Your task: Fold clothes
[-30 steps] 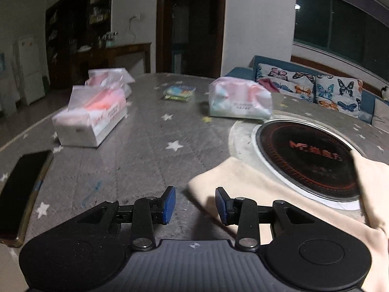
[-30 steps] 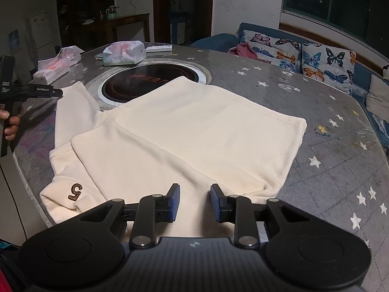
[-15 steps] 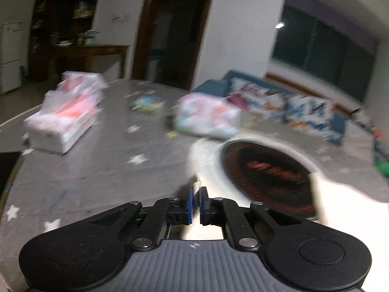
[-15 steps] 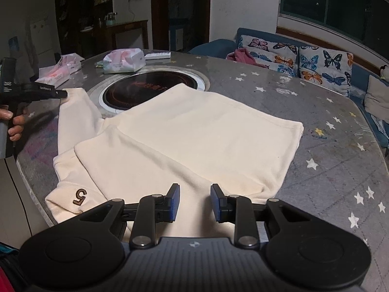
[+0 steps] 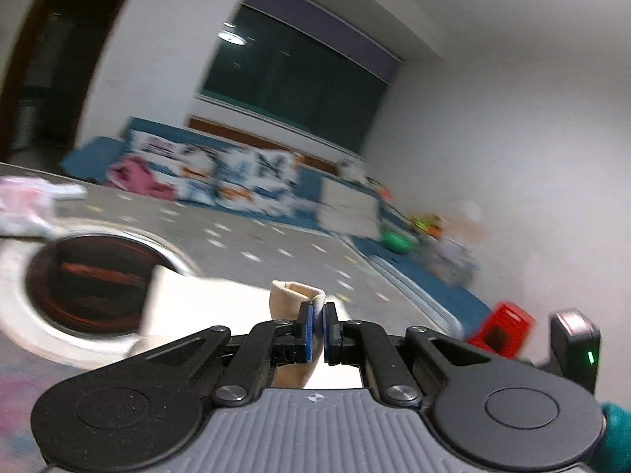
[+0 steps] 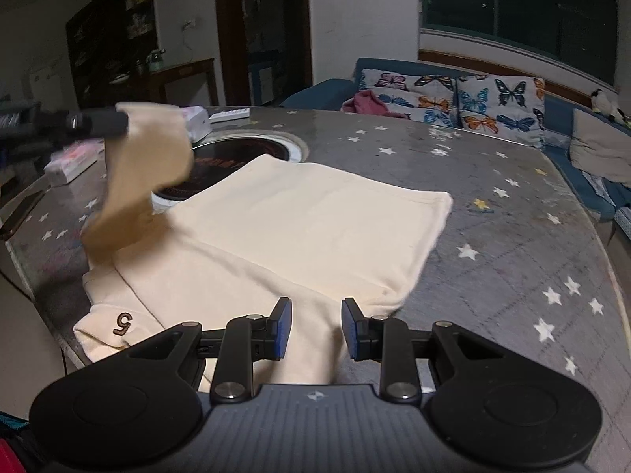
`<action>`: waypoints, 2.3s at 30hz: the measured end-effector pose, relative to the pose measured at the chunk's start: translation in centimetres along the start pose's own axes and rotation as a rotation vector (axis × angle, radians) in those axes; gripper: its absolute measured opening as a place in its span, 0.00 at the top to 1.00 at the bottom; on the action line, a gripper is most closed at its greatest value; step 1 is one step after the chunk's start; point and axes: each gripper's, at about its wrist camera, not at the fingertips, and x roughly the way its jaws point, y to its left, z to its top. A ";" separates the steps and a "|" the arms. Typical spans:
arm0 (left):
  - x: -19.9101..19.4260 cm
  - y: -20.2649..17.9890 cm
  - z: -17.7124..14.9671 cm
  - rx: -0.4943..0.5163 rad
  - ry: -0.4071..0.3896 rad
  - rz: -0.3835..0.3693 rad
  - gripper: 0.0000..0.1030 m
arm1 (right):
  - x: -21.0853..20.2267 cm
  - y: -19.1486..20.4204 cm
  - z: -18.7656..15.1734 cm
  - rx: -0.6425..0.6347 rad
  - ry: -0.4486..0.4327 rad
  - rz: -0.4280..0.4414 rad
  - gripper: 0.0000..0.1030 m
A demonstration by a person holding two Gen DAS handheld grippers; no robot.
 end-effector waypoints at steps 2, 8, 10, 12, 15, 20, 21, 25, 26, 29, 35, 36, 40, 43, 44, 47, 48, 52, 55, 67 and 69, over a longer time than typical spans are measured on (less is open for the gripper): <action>1.5 -0.9 -1.1 0.001 0.050 -0.036 0.95 | -0.4 -0.4 -0.3 0.017 -0.003 -0.006 0.74; 4.8 -3.1 -4.6 0.060 0.176 -0.083 0.94 | -1.2 -1.4 -0.7 0.064 -0.020 -0.021 0.74; 5.2 -3.2 -5.5 0.088 0.212 -0.080 0.91 | -1.5 -1.6 -0.7 0.077 -0.028 -0.026 0.74; 4.8 -3.0 -5.9 0.105 0.229 -0.082 0.91 | -1.6 -1.7 -0.5 0.088 -0.035 -0.022 0.74; 3.5 -2.3 -5.8 0.132 0.224 -0.070 0.82 | -1.4 -1.6 -0.2 0.096 -0.037 -0.001 0.74; 0.8 0.3 -5.4 0.165 0.181 0.033 0.73 | -0.3 -0.2 0.2 0.057 -0.021 0.036 0.74; 0.3 0.9 -5.3 0.167 0.174 0.057 0.73 | 0.0 0.1 0.3 0.049 -0.017 0.040 0.74; -0.9 3.9 -5.0 0.129 0.170 0.157 0.73 | 1.4 0.8 0.3 0.038 0.008 0.054 0.74; -1.0 4.4 -4.9 0.119 0.170 0.173 0.73 | 1.8 0.8 0.2 0.037 0.018 0.052 0.74; -1.0 5.2 -4.6 0.110 0.163 0.197 0.73 | 3.1 1.0 -0.1 0.037 0.049 0.051 0.78; -0.2 6.0 -4.5 0.132 0.166 0.238 0.73 | 2.3 2.3 0.4 -0.033 0.005 0.008 0.94; -0.1 6.1 -4.6 0.131 0.171 0.246 0.73 | 2.0 2.4 0.6 -0.043 -0.012 0.001 0.94; 0.6 6.8 -5.0 0.126 0.186 0.275 0.72 | 1.9 2.0 1.1 -0.042 -0.019 -0.038 0.94; 0.6 6.6 -4.5 0.130 0.180 0.273 0.73 | 3.1 1.2 0.4 -0.021 0.041 -0.035 0.92; 0.5 6.5 -4.3 0.132 0.176 0.270 0.73 | 3.1 1.1 0.2 -0.017 0.039 -0.038 0.92; 0.8 5.9 -3.6 0.153 0.164 0.252 0.73 | 1.9 1.4 0.6 -0.043 -0.016 -0.055 0.91; 1.1 5.7 -3.4 0.159 0.163 0.248 0.73 | 1.5 1.7 0.8 -0.060 -0.034 -0.056 0.91; 2.6 5.9 -3.1 0.163 0.180 0.239 0.73 | 1.4 2.6 1.4 -0.102 -0.051 -0.017 0.91; 3.6 6.6 -3.5 0.169 0.203 0.264 0.74 | 2.5 2.7 1.1 -0.106 -0.019 0.005 0.91; 0.8 3.9 -4.6 0.243 0.217 0.181 0.73 | 1.1 3.7 -0.9 -0.165 0.048 0.040 0.83; 0.7 3.4 -5.2 0.263 0.234 0.169 0.73 | 1.1 4.0 -1.4 -0.180 0.061 0.035 0.83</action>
